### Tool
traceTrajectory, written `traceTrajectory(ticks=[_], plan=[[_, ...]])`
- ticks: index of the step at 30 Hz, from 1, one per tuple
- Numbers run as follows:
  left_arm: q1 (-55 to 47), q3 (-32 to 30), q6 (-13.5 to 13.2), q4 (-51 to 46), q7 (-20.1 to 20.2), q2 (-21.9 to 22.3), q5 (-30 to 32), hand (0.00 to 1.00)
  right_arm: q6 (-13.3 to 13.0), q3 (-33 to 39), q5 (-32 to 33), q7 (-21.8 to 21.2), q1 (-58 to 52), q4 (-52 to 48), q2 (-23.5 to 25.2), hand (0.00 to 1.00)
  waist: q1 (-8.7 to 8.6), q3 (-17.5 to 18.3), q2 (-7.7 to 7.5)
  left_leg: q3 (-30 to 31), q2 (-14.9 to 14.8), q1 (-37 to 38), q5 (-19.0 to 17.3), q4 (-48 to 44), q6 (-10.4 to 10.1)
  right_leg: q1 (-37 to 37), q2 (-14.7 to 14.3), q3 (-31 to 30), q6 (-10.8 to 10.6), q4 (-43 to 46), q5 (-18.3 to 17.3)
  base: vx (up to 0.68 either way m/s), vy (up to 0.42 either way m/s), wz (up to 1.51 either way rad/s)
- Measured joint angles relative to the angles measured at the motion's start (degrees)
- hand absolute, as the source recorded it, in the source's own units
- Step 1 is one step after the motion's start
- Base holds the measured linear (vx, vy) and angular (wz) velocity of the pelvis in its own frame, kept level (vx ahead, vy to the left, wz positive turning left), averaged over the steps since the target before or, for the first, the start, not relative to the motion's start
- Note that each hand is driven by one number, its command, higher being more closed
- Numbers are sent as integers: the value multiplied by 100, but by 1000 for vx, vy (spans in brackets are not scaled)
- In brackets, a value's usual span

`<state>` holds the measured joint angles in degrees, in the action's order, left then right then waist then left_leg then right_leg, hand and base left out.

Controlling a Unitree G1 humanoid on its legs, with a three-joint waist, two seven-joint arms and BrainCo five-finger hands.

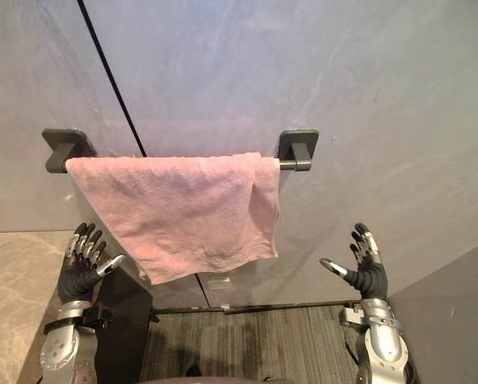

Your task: Organize washtable

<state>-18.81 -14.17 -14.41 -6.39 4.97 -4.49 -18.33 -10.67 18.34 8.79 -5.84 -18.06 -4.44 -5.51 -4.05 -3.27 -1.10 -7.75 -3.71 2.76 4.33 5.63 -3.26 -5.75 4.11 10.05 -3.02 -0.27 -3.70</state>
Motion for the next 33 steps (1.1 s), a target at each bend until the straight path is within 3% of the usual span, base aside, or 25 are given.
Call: traceTrajectory(ticks=[10,17,33], plan=[[-127,40,65,1211,111,99,128,0,92,-137,-412,107,-96,1374,-7,0,-3,-41,29,-17,-18,19,-8,29,-10,1,18,42,13,109,-86,0,0,1],[-163,151,251,2331,97,95,589,0,209,-594,-509,99,-140,2378,-6,0,16,-40,38,-57,-43,137,-48,31,-49,-4,34,38,34,350,-258,-2,-1,0],[111,281,415,4611,-150,-56,1390,0,260,-591,-962,210,95,4067,-61,0,38,-102,100,-181,-95,234,-153,22,-125,-27,-3,-72,52,455,-392,24,-7,-3]])
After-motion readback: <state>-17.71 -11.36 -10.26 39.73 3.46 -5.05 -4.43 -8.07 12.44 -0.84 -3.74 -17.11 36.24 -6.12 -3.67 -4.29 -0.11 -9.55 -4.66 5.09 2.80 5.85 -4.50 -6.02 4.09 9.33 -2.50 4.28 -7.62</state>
